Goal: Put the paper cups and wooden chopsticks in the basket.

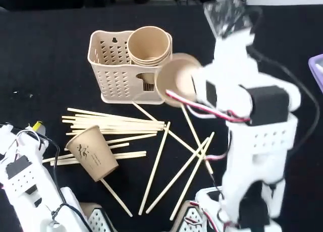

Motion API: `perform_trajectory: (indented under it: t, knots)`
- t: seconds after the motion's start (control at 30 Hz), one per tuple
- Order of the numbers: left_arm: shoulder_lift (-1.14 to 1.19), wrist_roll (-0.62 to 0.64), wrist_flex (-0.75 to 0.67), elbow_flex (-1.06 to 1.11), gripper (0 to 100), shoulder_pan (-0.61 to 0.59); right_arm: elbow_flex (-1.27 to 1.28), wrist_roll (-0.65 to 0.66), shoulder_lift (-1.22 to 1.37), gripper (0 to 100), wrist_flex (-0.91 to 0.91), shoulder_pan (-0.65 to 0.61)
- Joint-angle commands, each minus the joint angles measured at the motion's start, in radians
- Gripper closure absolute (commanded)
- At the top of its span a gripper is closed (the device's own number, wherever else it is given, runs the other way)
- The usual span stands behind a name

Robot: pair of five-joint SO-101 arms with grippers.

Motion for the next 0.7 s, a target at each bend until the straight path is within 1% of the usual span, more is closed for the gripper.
perform_trajectory:
  t: [0.0, 0.17, 0.37, 0.5, 0.67]
  knots:
    - [-0.017, 0.012, -0.018, -0.012, 72, -0.002, -0.211, -0.054, 0.096, 98.8, 0.031, -0.041]
    - [-0.017, 0.012, -0.026, -0.002, 72, -0.002, -0.334, -0.100, 0.140, 98.8, 0.028, -0.084]
    - [-0.017, 0.012, -0.026, -0.001, 72, -0.002, -0.444, -0.098, 0.148, 98.8, 0.015, -0.164]
    - [-0.017, 0.012, -0.026, 0.001, 72, -0.002, -0.440, -0.103, 0.150, 98.8, -0.066, -0.170]
    - [-0.017, 0.012, -0.026, 0.001, 72, -0.002, -0.312, -0.157, 0.150, 98.8, -0.233, -0.170]
